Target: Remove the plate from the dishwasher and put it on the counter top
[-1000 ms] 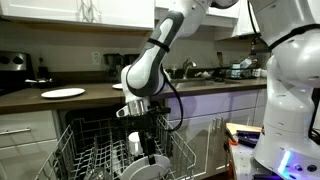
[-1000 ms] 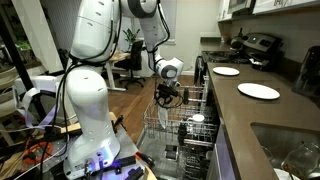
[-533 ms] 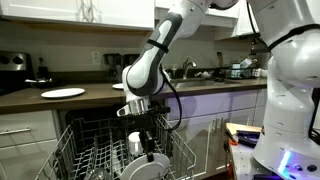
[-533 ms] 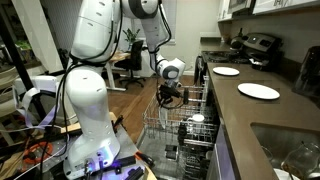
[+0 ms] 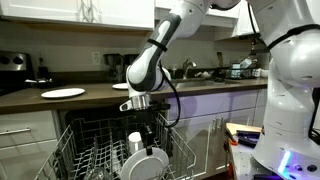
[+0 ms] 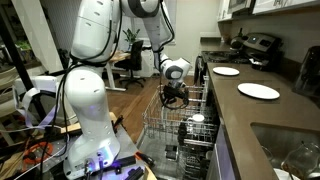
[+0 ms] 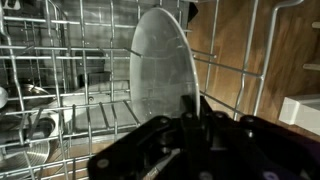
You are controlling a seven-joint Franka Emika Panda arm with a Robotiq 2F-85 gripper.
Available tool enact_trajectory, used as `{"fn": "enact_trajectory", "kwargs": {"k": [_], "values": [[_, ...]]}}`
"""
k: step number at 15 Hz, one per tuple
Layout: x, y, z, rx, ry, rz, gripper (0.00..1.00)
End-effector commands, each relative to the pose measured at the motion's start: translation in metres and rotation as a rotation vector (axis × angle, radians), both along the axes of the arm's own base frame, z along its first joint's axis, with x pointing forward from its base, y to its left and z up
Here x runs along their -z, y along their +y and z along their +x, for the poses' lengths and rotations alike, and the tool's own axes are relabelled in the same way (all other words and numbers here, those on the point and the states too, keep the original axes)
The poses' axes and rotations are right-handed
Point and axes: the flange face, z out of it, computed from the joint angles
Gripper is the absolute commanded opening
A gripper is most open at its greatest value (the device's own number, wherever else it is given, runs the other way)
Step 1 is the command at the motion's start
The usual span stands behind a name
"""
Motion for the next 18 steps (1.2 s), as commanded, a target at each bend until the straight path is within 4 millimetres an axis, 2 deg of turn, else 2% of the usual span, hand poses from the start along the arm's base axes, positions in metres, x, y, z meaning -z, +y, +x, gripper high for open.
{"fn": "enact_trajectory", "kwargs": {"k": [1, 18], "values": [[-0.014, 0.000, -0.004, -0.010, 0.013, 0.037, 0.04], [-0.050, 0.003, -0.008, -0.025, 0.040, 0.015, 0.04]]}}
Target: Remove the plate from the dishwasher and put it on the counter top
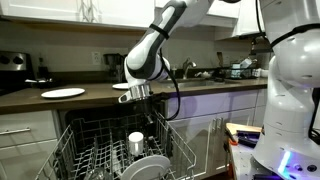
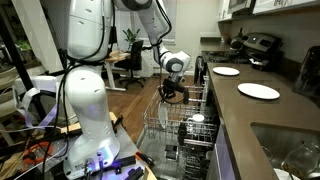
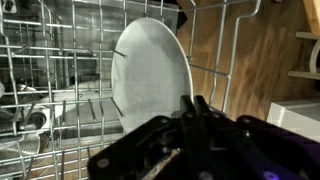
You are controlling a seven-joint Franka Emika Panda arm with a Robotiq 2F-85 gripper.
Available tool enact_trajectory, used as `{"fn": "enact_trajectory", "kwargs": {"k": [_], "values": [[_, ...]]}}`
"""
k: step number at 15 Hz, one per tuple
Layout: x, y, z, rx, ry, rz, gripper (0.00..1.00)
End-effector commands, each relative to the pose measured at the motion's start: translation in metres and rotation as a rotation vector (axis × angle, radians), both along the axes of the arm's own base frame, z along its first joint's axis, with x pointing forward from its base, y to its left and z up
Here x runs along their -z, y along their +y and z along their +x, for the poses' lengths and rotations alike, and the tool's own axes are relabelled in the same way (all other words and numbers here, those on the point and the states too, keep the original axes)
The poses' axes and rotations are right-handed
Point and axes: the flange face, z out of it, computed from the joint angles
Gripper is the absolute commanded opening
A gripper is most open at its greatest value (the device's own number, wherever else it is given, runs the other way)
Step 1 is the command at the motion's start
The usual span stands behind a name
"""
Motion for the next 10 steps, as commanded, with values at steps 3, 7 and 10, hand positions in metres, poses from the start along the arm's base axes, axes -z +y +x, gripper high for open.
{"fn": "enact_trajectory", "kwargs": {"k": [3, 7, 10], "values": [[-0.011, 0.000, -0.004, 0.030, -0.005, -0.009, 0.35], [-0.005, 0.012, -0.001, 0.043, -0.035, -0.030, 0.59], [-0.001, 0.024, 0.001, 0.060, -0.055, -0.050, 0.79]]}}
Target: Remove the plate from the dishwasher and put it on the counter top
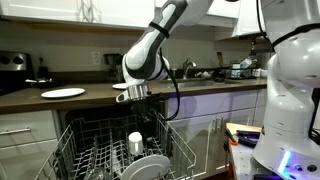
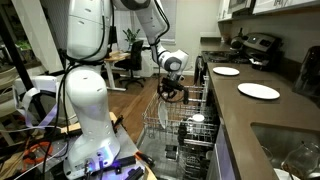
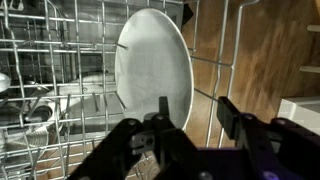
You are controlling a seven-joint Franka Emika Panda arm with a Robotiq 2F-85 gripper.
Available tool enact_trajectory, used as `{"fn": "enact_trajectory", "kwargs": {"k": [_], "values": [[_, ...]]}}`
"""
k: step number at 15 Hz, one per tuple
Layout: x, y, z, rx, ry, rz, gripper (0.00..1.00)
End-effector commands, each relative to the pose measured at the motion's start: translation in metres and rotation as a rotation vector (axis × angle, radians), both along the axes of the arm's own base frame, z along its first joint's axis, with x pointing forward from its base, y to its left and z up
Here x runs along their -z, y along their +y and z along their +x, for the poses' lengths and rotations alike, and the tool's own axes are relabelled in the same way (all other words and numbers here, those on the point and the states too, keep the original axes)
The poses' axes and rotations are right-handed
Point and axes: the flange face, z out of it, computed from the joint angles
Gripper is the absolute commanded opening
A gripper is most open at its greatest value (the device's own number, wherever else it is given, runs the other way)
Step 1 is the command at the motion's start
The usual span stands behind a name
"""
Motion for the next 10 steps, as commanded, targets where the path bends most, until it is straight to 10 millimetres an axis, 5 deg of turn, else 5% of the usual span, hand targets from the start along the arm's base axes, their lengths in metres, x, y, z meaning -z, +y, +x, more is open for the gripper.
{"fn": "enact_trajectory", "kwargs": {"k": [1, 3, 10], "values": [[0.004, 0.013, -0.001, 0.042, -0.030, -0.028, 0.84], [0.010, 0.020, 0.000, 0.056, -0.042, -0.043, 0.97], [0.039, 0.030, -0.004, 0.102, -0.032, -0.114, 1.00]]}}
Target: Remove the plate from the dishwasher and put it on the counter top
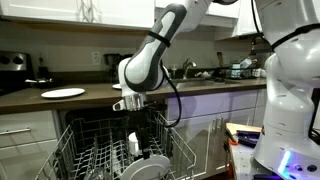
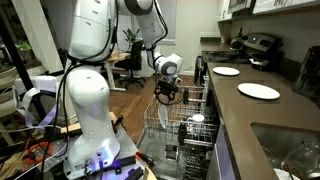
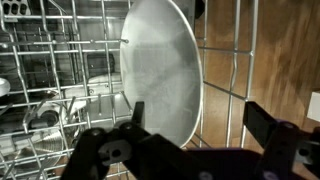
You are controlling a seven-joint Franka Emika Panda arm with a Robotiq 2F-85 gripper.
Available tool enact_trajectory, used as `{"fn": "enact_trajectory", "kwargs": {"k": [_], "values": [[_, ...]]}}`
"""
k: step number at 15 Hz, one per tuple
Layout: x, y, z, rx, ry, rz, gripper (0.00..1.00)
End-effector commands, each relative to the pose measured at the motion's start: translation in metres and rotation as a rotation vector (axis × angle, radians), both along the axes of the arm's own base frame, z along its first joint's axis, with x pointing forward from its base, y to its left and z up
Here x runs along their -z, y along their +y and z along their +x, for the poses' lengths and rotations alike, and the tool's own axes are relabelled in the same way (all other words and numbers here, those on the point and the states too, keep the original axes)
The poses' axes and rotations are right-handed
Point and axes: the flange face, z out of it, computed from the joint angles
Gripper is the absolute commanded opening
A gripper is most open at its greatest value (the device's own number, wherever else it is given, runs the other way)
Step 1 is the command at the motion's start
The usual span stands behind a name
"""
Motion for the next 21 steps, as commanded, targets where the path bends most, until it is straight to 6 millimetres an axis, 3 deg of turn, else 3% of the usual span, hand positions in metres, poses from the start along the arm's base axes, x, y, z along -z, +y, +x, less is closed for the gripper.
{"fn": "enact_trajectory", "kwargs": {"k": [1, 13, 14, 15, 21], "values": [[0.015, 0.003, -0.002, 0.028, 0.004, -0.037, 1.00], [0.055, 0.008, -0.006, 0.073, 0.001, -0.070, 1.00], [0.057, 0.008, -0.006, 0.078, 0.001, -0.071, 0.75], [0.059, 0.008, -0.006, 0.079, 0.000, -0.071, 0.74], [0.062, 0.007, -0.008, 0.088, -0.002, -0.076, 0.33]]}}
